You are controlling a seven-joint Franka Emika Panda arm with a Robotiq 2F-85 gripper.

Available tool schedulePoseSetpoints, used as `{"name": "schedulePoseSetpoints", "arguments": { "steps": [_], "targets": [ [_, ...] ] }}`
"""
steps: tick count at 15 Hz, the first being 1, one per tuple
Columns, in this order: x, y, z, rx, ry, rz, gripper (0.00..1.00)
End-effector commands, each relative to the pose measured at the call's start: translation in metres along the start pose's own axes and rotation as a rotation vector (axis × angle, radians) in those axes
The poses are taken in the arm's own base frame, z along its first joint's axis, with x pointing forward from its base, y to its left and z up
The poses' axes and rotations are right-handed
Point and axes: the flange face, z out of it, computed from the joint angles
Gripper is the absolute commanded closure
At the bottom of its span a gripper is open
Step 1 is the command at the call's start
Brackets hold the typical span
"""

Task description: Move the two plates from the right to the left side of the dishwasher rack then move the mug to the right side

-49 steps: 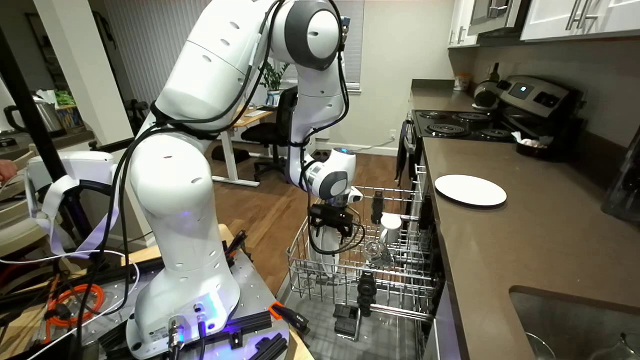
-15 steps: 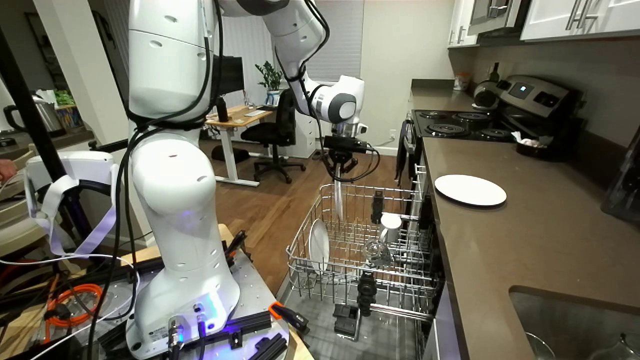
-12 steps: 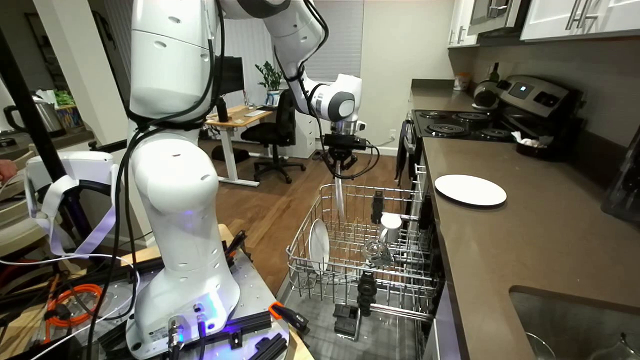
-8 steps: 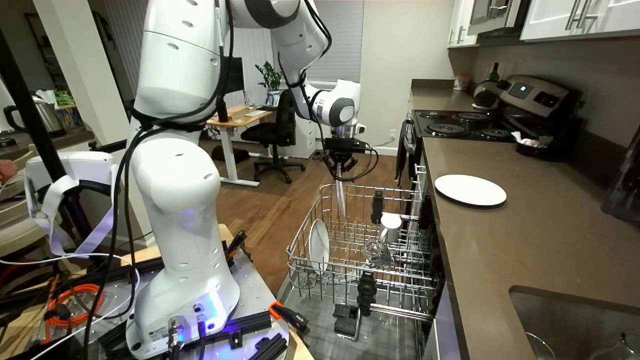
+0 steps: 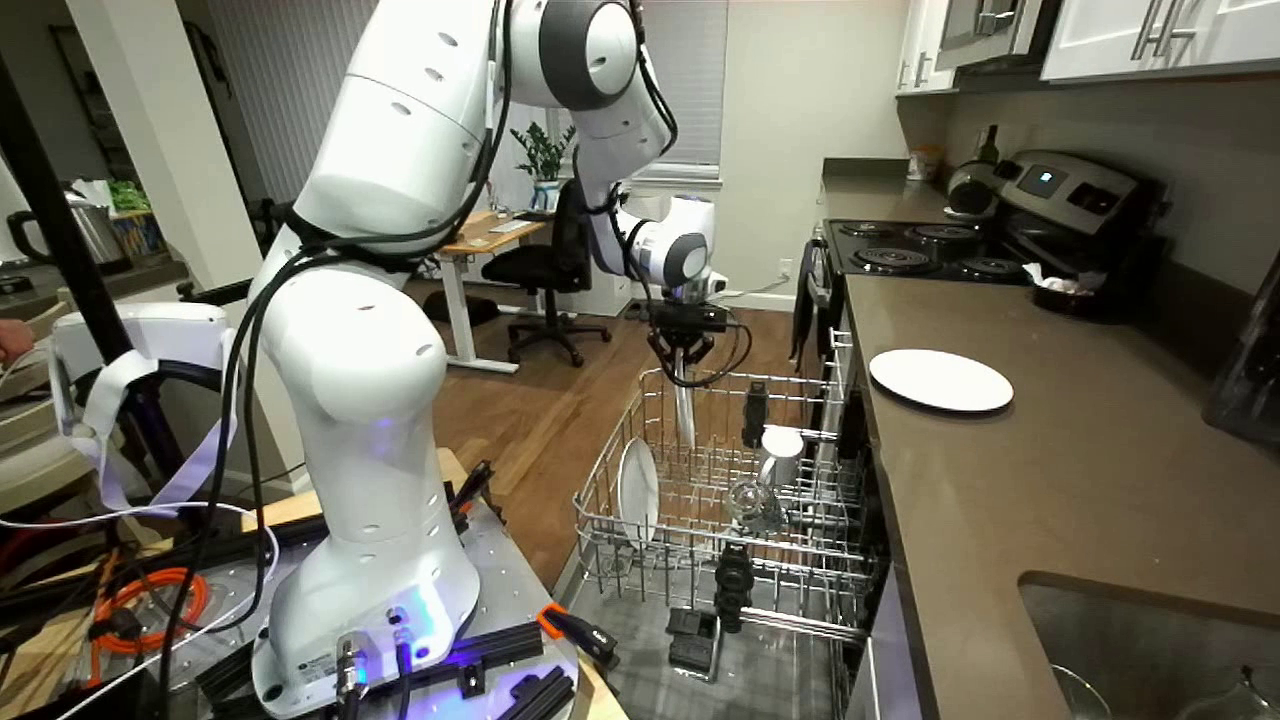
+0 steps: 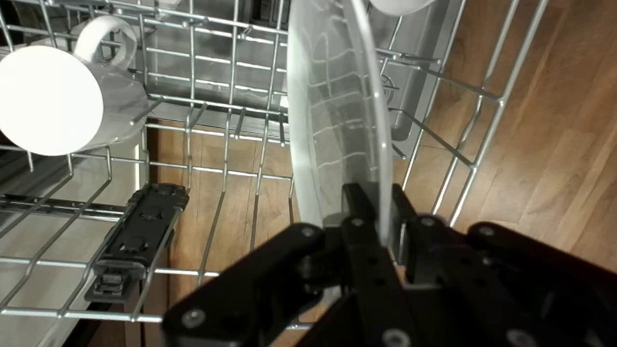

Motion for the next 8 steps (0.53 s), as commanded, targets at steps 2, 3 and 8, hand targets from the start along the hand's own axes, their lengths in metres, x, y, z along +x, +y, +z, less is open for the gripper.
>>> {"name": "schedulePoseSetpoints", "arguments": {
  "steps": [2,3,8],
  "targets": [
    [0.013,0.011,0.011,-0.024,-0.003,0.058,0.96],
    [0.014,0.011,0.014,-0.020,-0.005,0.076,0.96],
    [0.018,0.011,0.020,-0.022,-0.004,0.108,0.96]
  ]
}}
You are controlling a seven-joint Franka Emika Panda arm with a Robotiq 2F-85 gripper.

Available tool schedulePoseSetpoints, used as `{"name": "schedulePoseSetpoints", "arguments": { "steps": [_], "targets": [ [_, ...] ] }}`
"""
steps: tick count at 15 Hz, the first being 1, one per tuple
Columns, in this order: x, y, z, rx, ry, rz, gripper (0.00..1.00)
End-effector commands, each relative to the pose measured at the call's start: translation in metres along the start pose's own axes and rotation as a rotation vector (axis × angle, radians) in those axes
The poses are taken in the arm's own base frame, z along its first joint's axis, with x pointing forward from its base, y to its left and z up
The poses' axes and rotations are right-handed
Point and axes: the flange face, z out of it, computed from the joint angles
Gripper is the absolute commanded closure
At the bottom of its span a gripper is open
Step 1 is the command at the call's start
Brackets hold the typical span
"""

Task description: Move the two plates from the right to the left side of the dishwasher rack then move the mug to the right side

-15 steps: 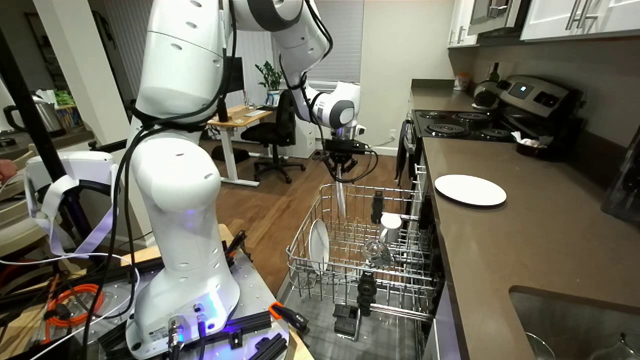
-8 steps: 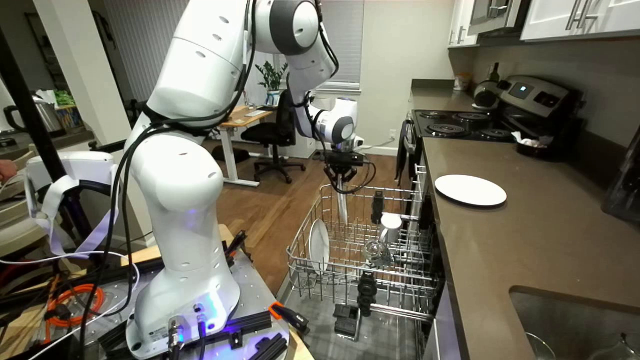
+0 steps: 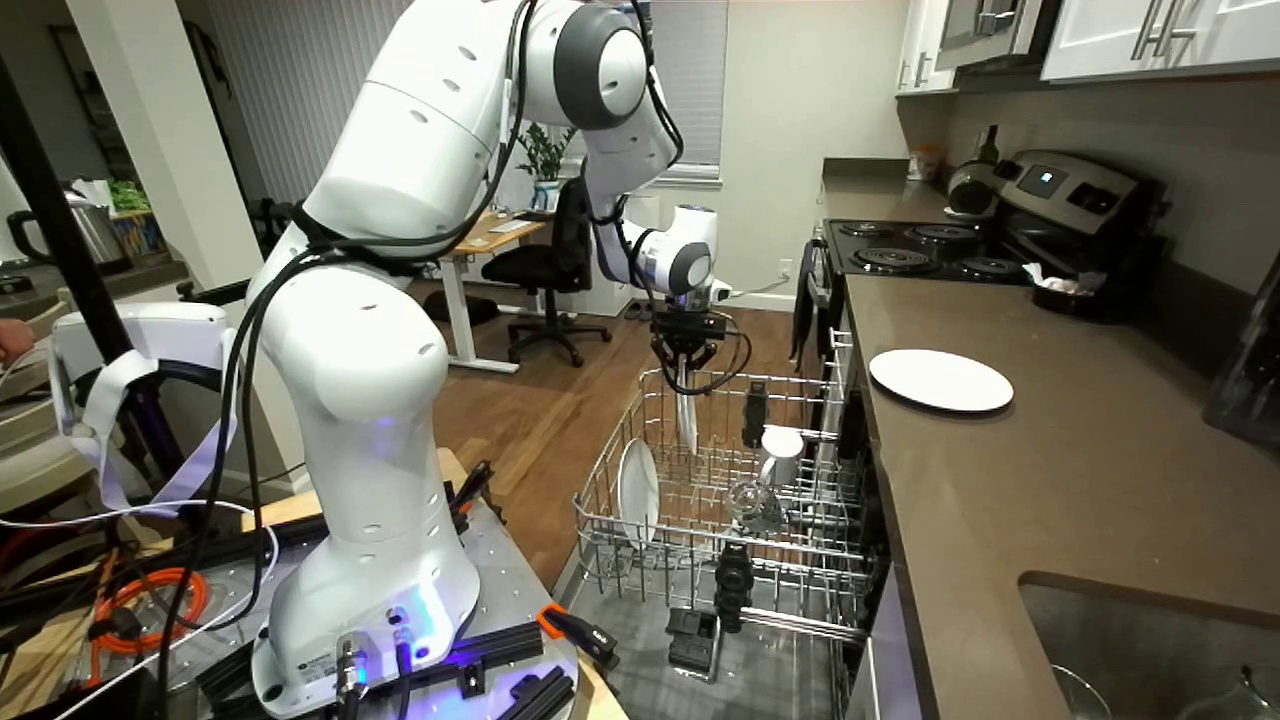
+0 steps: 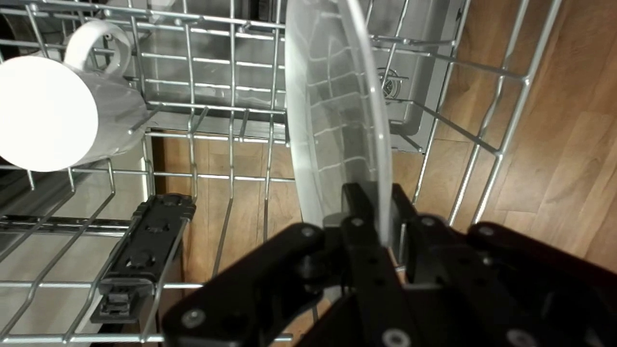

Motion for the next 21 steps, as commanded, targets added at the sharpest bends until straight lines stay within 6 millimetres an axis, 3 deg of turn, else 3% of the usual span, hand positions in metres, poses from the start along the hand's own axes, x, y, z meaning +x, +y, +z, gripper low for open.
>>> {"name": "schedulePoseSetpoints", "arguments": {
  "steps": [1,4,14,21],
  "targets": [
    [0.007,0.004,0.003,-0.021,0.004,0.043,0.96],
    [0.007,0.006,0.003,-0.029,-0.004,0.042,0.96],
    [0.009,-0.002,-0.022,-0.088,-0.037,-0.001,0.96],
    [0.011,-0.004,-0.043,0.028,-0.119,-0.066,0.96]
  ]
}}
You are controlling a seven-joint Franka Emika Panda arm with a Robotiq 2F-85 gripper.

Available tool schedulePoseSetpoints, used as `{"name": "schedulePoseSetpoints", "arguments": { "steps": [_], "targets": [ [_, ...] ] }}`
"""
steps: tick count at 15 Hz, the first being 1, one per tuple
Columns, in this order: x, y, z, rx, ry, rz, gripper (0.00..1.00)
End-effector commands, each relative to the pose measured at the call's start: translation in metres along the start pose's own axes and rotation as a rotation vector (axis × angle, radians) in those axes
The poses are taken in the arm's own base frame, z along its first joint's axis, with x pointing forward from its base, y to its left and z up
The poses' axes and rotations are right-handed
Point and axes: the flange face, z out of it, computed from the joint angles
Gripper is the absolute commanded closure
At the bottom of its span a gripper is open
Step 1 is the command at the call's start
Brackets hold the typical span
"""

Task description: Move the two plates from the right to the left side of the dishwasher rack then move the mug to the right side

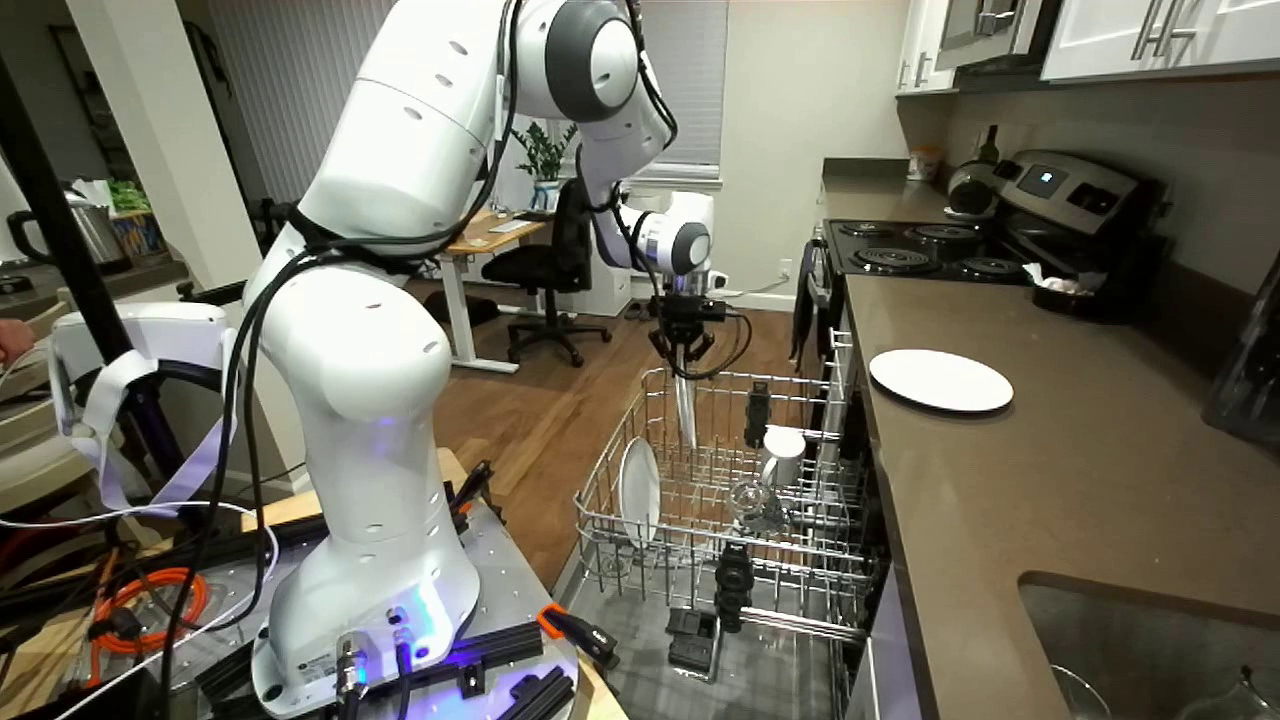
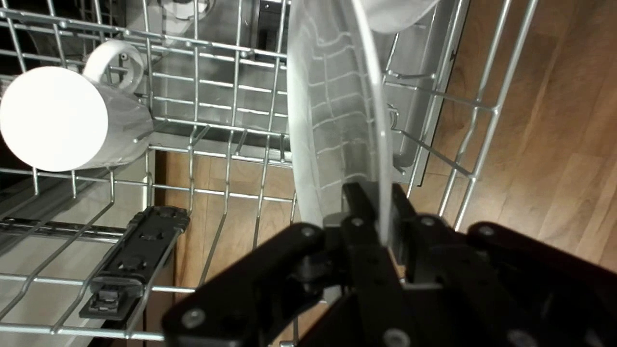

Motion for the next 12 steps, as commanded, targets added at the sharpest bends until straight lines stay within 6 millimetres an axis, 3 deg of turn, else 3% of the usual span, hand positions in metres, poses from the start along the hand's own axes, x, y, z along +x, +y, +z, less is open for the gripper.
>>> {"name": "schedulePoseSetpoints", "arguments": {
  "steps": [1,12],
  "targets": [
    [-0.0005,0.0027,-0.0255,0.055,-0.021,-0.022,0.96],
    [0.0050,0.0033,-0.0239,0.094,0.000,0.097,0.96]
  ]
}}
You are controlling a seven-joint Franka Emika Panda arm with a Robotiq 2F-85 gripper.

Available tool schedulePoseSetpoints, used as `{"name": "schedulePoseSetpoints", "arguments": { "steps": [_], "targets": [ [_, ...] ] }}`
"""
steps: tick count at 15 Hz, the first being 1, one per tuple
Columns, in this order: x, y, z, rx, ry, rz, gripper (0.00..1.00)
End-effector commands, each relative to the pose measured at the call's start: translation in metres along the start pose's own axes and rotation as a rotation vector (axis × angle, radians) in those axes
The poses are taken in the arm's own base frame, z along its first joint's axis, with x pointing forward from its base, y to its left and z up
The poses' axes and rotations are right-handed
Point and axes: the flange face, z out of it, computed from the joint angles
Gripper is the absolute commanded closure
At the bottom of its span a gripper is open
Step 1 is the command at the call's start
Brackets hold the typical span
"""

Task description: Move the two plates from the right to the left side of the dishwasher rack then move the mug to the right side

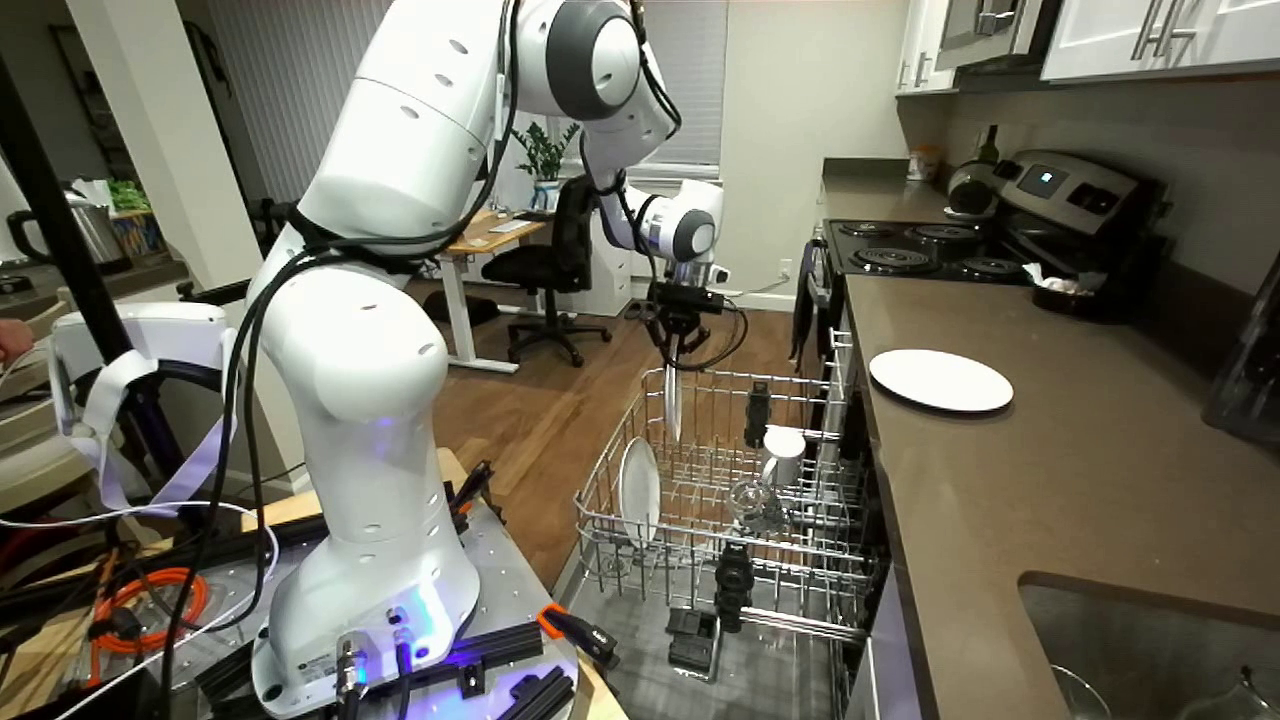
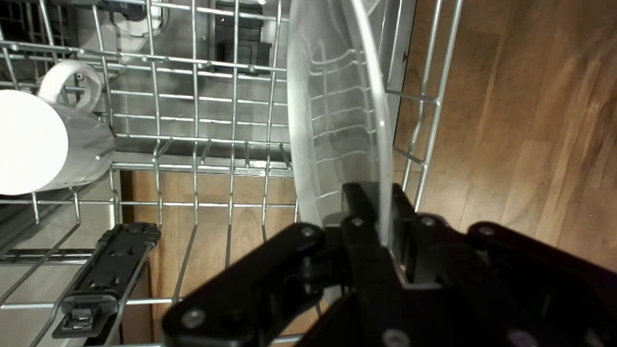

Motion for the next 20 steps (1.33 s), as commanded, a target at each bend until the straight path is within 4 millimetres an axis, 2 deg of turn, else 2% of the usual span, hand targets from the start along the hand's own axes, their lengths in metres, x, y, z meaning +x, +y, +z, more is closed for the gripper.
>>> {"name": "schedulePoseSetpoints", "arguments": {
  "steps": [1,5,10,14,20],
  "targets": [
    [0.001,0.004,-0.006,-0.017,0.026,0.044,0.96],
    [0.000,0.011,0.001,-0.038,0.054,0.088,0.96],
    [-0.002,0.015,0.022,-0.026,0.064,0.137,0.96],
    [-0.003,0.018,0.045,-0.038,0.076,0.153,0.96],
    [-0.006,0.023,0.093,-0.065,0.077,0.142,0.96]
  ]
}}
